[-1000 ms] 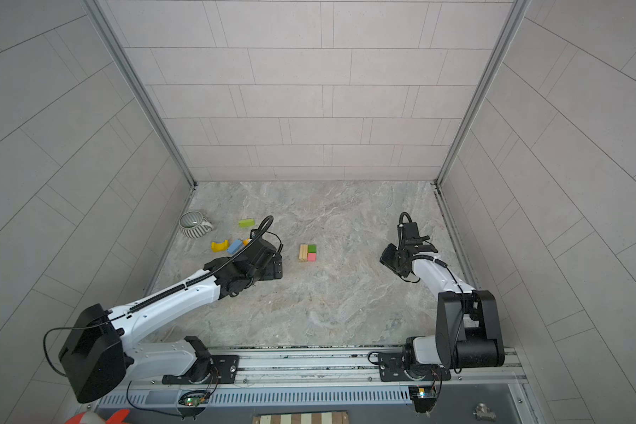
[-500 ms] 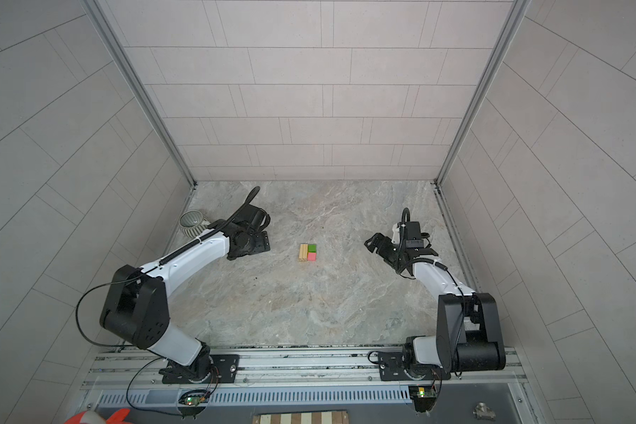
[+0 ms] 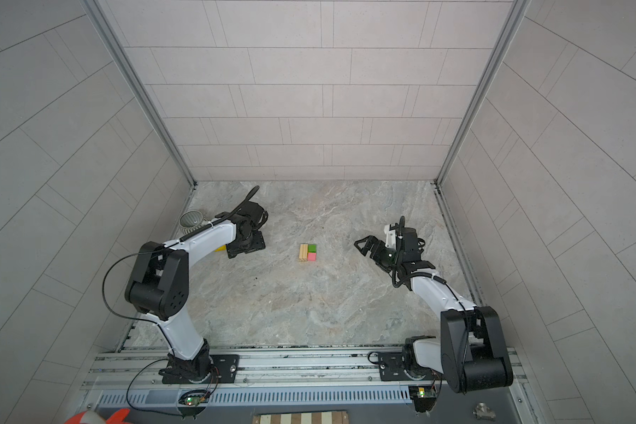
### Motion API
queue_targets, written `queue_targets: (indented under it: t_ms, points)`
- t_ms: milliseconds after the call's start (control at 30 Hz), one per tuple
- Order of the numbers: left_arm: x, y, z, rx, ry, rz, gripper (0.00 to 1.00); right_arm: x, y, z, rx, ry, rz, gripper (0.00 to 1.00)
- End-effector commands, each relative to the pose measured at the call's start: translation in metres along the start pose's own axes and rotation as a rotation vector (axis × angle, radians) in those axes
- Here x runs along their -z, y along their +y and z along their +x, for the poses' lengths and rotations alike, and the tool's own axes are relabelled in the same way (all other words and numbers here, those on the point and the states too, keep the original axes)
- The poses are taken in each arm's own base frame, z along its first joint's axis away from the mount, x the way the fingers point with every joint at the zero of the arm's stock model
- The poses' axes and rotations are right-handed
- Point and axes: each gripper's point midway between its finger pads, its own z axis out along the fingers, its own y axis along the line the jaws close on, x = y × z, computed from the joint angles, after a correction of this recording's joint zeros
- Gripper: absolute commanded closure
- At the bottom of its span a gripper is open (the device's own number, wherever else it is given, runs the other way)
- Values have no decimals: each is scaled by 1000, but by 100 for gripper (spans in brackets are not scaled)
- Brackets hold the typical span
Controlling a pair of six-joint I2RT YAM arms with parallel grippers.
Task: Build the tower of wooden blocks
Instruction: 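Lower the left gripper onto the orange 'Supermarket' block and close on it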
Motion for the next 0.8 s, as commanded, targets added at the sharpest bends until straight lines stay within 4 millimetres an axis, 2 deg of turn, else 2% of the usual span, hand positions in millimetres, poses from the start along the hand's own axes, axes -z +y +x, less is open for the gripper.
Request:
queue_targets:
  t_ms: [0,133,400,767]
  points:
    - [-4,-1,-19,22,-30,-11,21,4,23,-5,0,-23,-89,1]
    - [-10,2,-27,37,-36,-24,24,6,31,-3,14,-25,-113,1]
    - [-21,-5,-38,44,-31,-13,30,5,41,1,8,-15,-160,1]
    - [-37,-7,-38,62,-22,-3,37,2,45,7,17,8,-172,1]
